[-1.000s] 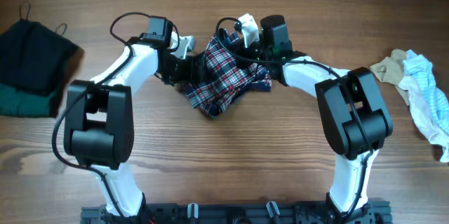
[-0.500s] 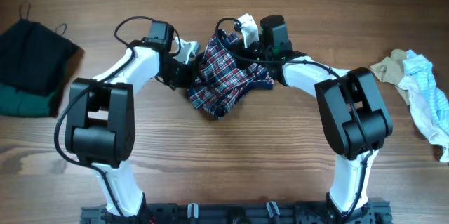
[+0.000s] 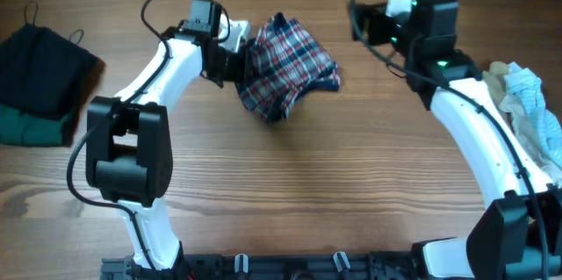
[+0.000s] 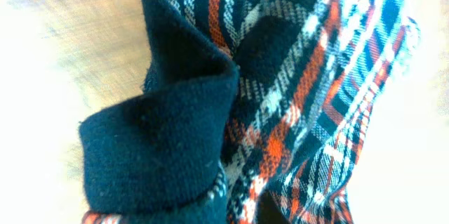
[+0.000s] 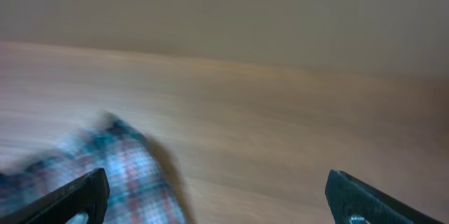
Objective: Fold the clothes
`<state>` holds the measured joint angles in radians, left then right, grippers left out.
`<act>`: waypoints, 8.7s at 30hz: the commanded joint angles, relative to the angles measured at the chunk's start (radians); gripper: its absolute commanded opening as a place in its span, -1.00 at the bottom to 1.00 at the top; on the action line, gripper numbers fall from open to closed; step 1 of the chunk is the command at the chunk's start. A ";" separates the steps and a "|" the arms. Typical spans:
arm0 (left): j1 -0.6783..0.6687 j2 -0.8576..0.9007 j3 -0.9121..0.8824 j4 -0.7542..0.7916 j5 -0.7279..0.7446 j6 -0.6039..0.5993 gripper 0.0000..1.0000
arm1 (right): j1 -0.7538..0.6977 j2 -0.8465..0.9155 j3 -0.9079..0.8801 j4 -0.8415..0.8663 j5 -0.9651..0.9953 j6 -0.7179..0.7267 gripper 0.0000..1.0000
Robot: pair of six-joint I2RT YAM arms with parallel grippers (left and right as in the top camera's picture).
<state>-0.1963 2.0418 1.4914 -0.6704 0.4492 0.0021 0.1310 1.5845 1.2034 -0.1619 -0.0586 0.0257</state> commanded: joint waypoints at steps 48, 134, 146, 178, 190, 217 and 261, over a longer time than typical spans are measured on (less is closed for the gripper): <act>0.856 -0.209 0.229 -0.038 -0.507 0.204 -0.92 | -0.069 0.011 -0.018 -0.131 0.144 0.001 0.99; 0.167 -0.243 0.391 -0.003 -0.101 -0.249 1.00 | -0.069 0.011 -0.018 -0.132 0.144 0.000 0.99; 0.167 -0.243 0.391 -0.004 -0.101 -0.250 1.00 | -0.069 -0.096 -0.018 -0.138 0.144 0.000 0.99; 0.167 -0.243 0.391 -0.003 -0.101 -0.250 0.99 | -0.071 -1.581 -1.199 0.364 0.129 0.081 0.99; 0.167 -0.243 0.391 -0.003 -0.101 -0.250 1.00 | -0.071 -1.581 -1.198 0.177 0.126 0.026 0.99; 0.167 -0.243 0.391 -0.004 -0.101 -0.249 1.00 | -0.071 -1.580 -1.198 0.176 0.125 0.026 0.99; 0.160 -1.502 -1.485 0.842 -0.228 -0.242 0.99 | -0.071 -1.580 -1.198 0.176 0.125 0.026 1.00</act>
<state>-0.0319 0.5995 0.0154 0.1913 0.2554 -0.2455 0.0608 0.0128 0.0063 0.0113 0.0719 0.0593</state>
